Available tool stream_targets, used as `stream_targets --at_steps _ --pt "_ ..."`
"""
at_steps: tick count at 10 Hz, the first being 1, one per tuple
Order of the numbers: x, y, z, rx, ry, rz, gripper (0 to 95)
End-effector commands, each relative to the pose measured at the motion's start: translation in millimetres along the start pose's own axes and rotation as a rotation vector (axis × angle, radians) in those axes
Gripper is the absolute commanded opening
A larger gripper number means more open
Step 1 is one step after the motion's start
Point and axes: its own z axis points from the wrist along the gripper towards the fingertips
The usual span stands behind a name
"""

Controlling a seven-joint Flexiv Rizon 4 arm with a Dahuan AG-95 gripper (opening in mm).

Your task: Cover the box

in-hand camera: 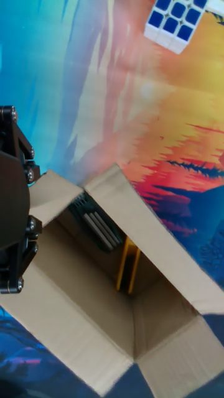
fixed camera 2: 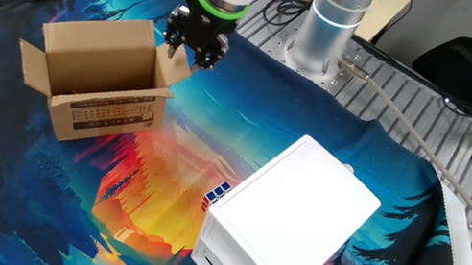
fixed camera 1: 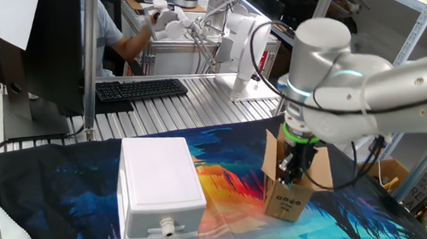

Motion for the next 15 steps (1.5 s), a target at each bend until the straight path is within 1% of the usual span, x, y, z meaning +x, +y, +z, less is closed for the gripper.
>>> stream_targets --at_steps 1,2,3,4,5,7,8,10,12,13,14,15 --pt "-13.7 -7.1 -4.2 0.009 0.002 0.001 38.0" --pt "-20.3 -12.4 -3.8 0.007 0.001 0.001 38.0" --pt "-27.4 -19.5 0.3 0.002 -0.003 0.001 38.0" --pt "-31.7 -24.3 4.0 0.001 -0.006 0.001 38.0" --pt "-40.3 -34.3 12.7 0.001 -0.008 0.001 38.0" --pt "-50.1 -43.3 22.4 0.004 -0.012 0.001 38.0" --pt "-55.6 -45.6 25.3 0.010 -0.010 0.001 38.0" --pt "-59.4 -45.2 28.4 0.018 -0.002 0.001 38.0" --pt "-62.0 -42.2 36.6 0.020 -0.001 0.001 38.0" --pt "-63.2 -41.6 42.4 0.018 -0.003 0.001 38.0" --pt "-64.8 -43.5 51.0 0.008 -0.006 0.001 38.0" --pt "-64.8 -43.5 51.0 0.003 -0.008 0.001 38.0"
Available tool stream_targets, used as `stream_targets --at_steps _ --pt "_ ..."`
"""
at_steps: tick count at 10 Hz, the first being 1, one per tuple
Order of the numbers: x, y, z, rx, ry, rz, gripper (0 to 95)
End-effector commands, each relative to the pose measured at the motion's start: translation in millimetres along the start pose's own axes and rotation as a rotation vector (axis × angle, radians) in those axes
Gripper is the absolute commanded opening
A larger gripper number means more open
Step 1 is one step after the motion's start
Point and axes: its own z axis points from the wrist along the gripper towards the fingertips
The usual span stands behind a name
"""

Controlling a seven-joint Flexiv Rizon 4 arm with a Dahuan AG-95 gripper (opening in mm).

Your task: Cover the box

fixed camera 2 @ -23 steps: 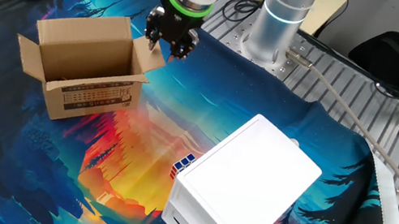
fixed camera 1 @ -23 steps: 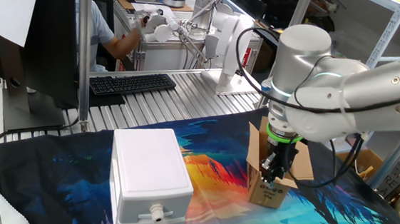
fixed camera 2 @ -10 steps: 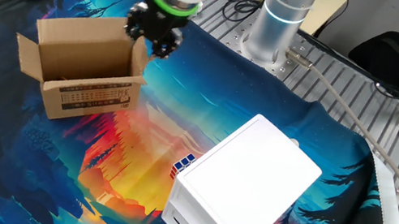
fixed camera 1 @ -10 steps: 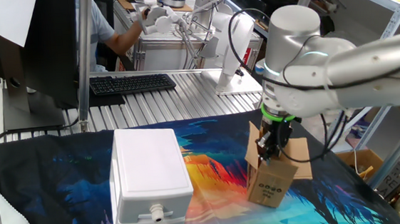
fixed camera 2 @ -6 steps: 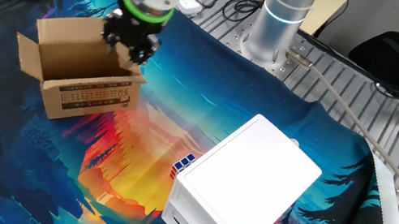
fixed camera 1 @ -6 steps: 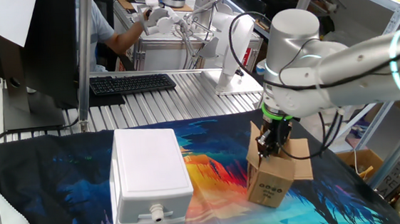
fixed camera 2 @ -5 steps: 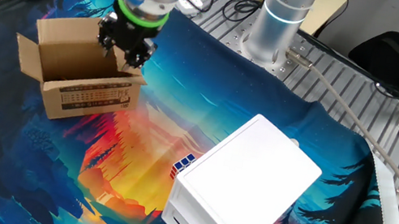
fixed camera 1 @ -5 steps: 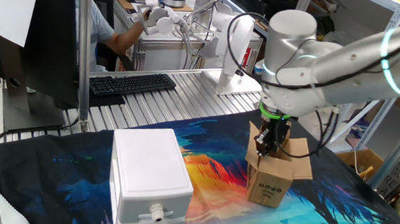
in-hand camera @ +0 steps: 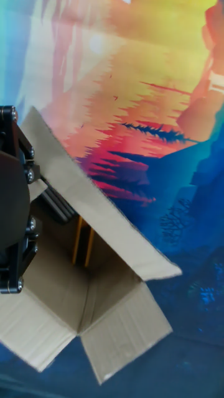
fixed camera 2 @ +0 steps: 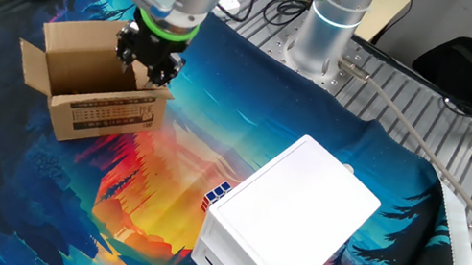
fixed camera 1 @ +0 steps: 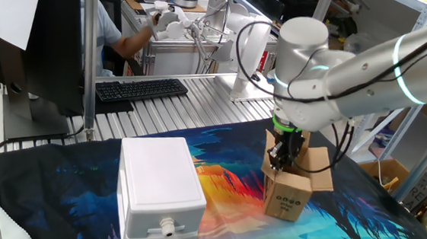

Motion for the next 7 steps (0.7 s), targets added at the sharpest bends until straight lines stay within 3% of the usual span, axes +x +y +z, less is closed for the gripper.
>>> stream_targets --at_steps 1,5,7 --pt "0.7 0.4 -1.7 -0.010 0.002 0.000 38.0" --pt "0.7 0.4 -1.7 -0.016 0.004 0.000 38.0" --pt "0.7 0.4 -1.7 -0.034 -0.005 0.000 38.0"
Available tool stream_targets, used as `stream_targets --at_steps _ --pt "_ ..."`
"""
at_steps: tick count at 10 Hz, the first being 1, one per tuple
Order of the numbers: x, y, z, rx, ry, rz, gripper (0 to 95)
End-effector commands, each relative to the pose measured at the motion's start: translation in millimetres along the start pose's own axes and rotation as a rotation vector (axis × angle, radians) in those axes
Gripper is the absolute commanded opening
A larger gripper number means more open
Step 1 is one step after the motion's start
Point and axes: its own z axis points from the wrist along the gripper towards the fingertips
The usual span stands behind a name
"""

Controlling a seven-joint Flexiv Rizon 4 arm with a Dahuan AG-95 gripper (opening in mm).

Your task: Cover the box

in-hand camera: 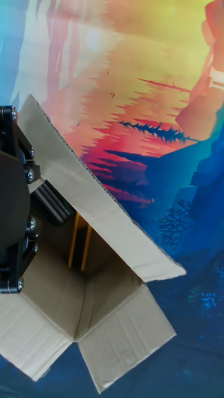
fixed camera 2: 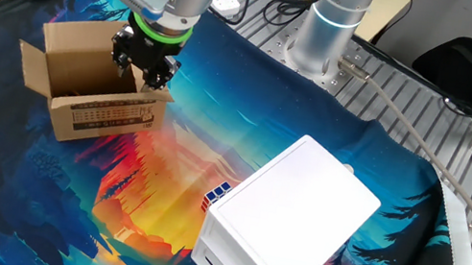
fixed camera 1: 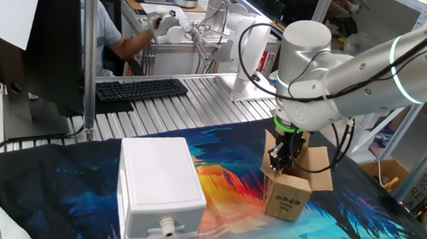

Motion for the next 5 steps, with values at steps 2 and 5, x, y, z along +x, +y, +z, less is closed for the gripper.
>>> stream_targets --at_steps 2,5 --pt "-0.1 0.1 0.1 -0.029 -0.007 0.002 38.0" --pt "-0.1 0.1 0.1 -0.034 -0.007 0.005 38.0"
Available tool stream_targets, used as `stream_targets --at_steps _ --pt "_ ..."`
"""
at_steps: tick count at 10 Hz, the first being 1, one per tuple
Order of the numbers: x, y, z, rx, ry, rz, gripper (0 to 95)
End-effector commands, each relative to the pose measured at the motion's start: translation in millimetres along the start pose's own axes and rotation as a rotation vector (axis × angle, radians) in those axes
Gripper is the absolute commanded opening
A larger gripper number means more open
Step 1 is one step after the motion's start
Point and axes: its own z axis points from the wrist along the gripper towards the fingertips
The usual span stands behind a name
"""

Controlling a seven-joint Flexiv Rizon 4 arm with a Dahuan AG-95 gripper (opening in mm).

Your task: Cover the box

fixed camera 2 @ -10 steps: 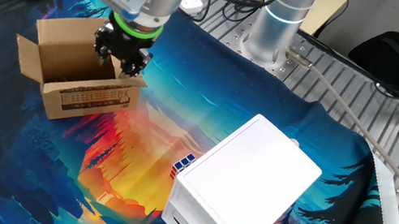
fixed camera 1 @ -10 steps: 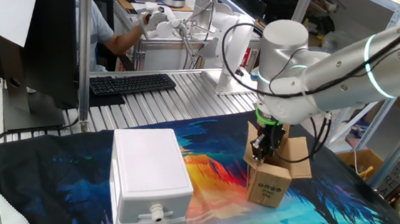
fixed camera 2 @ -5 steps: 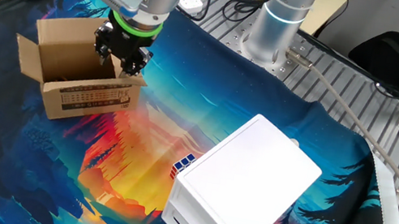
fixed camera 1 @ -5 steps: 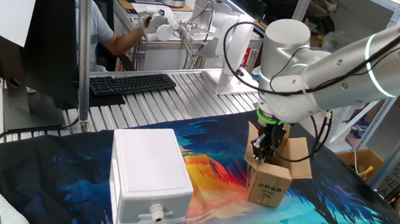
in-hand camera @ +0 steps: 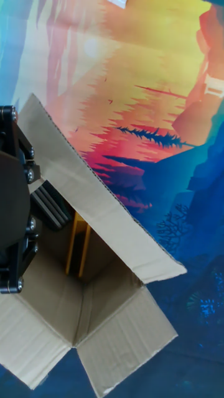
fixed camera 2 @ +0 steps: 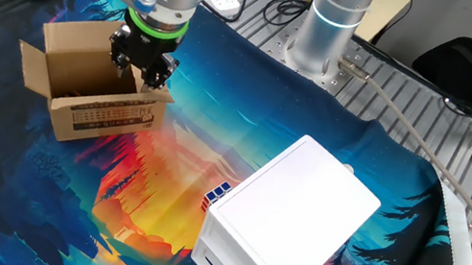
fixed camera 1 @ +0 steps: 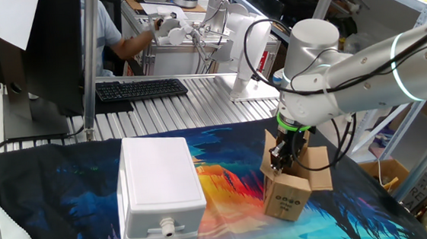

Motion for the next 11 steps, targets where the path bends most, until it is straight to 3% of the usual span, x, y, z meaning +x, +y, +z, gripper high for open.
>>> stream_targets --at_steps 1,11 --pt "-0.1 0.2 0.2 -0.002 0.001 0.001 38.0" --pt "-0.1 0.2 0.2 -0.018 0.006 0.008 38.0"
